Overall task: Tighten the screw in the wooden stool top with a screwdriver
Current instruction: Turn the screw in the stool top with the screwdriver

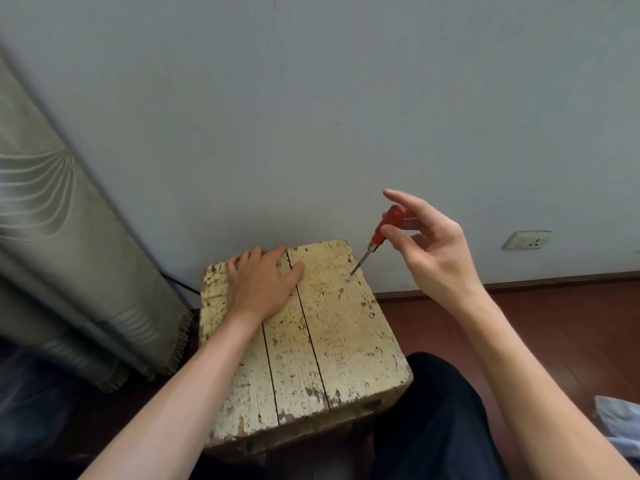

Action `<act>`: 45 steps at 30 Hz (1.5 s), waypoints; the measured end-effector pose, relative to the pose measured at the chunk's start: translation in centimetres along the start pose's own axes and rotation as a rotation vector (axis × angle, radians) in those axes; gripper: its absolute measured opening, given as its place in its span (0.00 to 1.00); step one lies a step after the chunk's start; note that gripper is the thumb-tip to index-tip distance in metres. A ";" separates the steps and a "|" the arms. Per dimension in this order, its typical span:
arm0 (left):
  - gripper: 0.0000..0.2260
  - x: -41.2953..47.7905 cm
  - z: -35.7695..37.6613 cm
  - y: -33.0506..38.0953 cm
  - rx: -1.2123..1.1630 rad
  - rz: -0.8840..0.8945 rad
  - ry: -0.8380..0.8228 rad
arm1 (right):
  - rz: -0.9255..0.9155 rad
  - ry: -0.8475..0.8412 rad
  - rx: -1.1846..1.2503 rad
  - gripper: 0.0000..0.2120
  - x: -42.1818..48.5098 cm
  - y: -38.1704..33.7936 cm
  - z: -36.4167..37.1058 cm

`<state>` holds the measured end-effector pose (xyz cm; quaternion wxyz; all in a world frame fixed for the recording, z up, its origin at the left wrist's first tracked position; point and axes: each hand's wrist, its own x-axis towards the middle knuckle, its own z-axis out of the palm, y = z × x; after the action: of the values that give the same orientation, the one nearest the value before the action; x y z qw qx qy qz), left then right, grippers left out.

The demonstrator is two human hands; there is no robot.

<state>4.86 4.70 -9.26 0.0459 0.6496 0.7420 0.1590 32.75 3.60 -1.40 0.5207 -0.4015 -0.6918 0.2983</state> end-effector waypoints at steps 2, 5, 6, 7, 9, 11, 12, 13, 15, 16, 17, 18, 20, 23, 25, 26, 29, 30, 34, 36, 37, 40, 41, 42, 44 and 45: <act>0.32 0.0 0.0 0.1 -0.002 0.003 0.003 | -0.011 0.035 -0.010 0.24 -0.1 0.0 0.2; 0.32 0.0 0.0 0.0 -0.006 0.005 0.003 | -0.018 0.068 -0.016 0.21 -0.3 -0.1 0.5; 0.32 -0.1 0.0 0.0 -0.007 0.005 0.002 | -0.015 0.072 -0.010 0.21 -0.3 -0.2 0.6; 0.32 -0.1 0.0 -0.1 -0.008 0.004 0.002 | -0.012 0.072 -0.005 0.21 -0.3 -0.2 0.6; 0.32 -0.1 0.0 -0.1 -0.007 0.004 0.001 | -0.008 0.061 -0.002 0.21 -0.3 -0.3 0.6; 0.32 -0.1 0.0 0.0 -0.004 0.007 0.003 | 0.000 0.027 -0.007 0.22 -0.2 -0.3 0.4; 0.32 -0.1 0.1 0.0 -0.002 0.007 0.004 | 0.001 0.000 -0.012 0.22 -0.2 -0.4 0.2; 0.32 -0.1 0.1 0.0 0.000 0.006 0.005 | -0.002 -0.028 -0.017 0.23 -0.1 -0.4 0.1; 0.32 0.0 0.1 -0.1 0.002 0.007 0.006 | -0.015 -0.069 -0.024 0.25 0.0 -0.5 -0.2; 0.32 0.0 0.1 -0.1 0.004 0.008 0.006 | -0.019 -0.077 -0.029 0.25 0.0 -0.5 -0.3; 0.32 0.0 0.1 -0.1 0.005 0.011 0.005 | -0.023 -0.079 -0.034 0.25 0.0 -0.5 -0.3; 0.32 0.0 0.1 -0.1 0.006 0.013 0.005 | -0.025 -0.077 -0.037 0.25 0.0 -0.6 -0.3; 0.32 0.0 0.1 -0.1 0.004 0.015 0.004 | -0.024 -0.062 -0.039 0.26 -0.1 -0.6 -0.3; 0.32 0.0 0.1 -0.1 0.002 0.016 0.007 | -0.019 -0.012 -0.048 0.25 -0.2 -0.3 -0.1; 0.32 0.0 0.0 -0.1 -0.004 0.016 0.010 | -0.018 0.010 -0.058 0.23 -0.4 -0.1 0.1; 0.31 0.0 0.0 -0.1 -0.006 0.017 0.012 | -0.021 0.013 -0.060 0.22 -0.4 0.0 0.2; 0.31 -0.1 0.1 -0.1 -0.010 0.014 0.013 | -0.026 0.020 -0.057 0.20 -0.6 0.0 0.3; 0.31 -0.1 0.1 -0.1 -0.013 0.011 0.013 | -0.025 0.025 -0.049 0.20 -0.6 -0.1 0.3; 0.32 0.0 0.1 -0.1 -0.007 0.014 0.006 | -0.019 0.034 -0.029 0.21 -0.5 -0.4 0.4; 0.32 0.0 0.1 -0.1 -0.004 0.013 0.005 | -0.016 0.021 -0.052 0.21 -0.5 -0.4 0.2; 0.32 0.0 0.1 -0.1 -0.004 0.013 0.006 | -0.020 0.005 -0.068 0.22 -0.4 -0.4 0.1; 0.32 0.0 0.1 -0.1 -0.005 0.010 0.007 | -0.040 -0.041 -0.078 0.24 -0.4 -0.3 -0.3; 0.31 0.0 0.0 0.0 -0.004 0.010 0.008 | -0.038 -0.046 -0.069 0.24 -0.4 -0.3 -0.3; 0.31 0.0 0.0 0.0 -0.004 0.011 0.009 | -0.031 -0.044 -0.058 0.25 -0.4 -0.3 -0.3; 0.31 0.0 0.0 0.0 -0.005 0.011 0.013 | -0.015 -0.030 -0.041 0.24 -0.4 -0.1 -0.3; 0.31 -0.1 0.0 0.0 -0.005 0.011 0.013 | -0.014 -0.020 -0.039 0.24 -0.4 -0.1 -0.3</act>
<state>4.89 4.65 -9.27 0.0421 0.6525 0.7383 0.1653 33.11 3.22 -1.43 0.5079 -0.4037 -0.7056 0.2850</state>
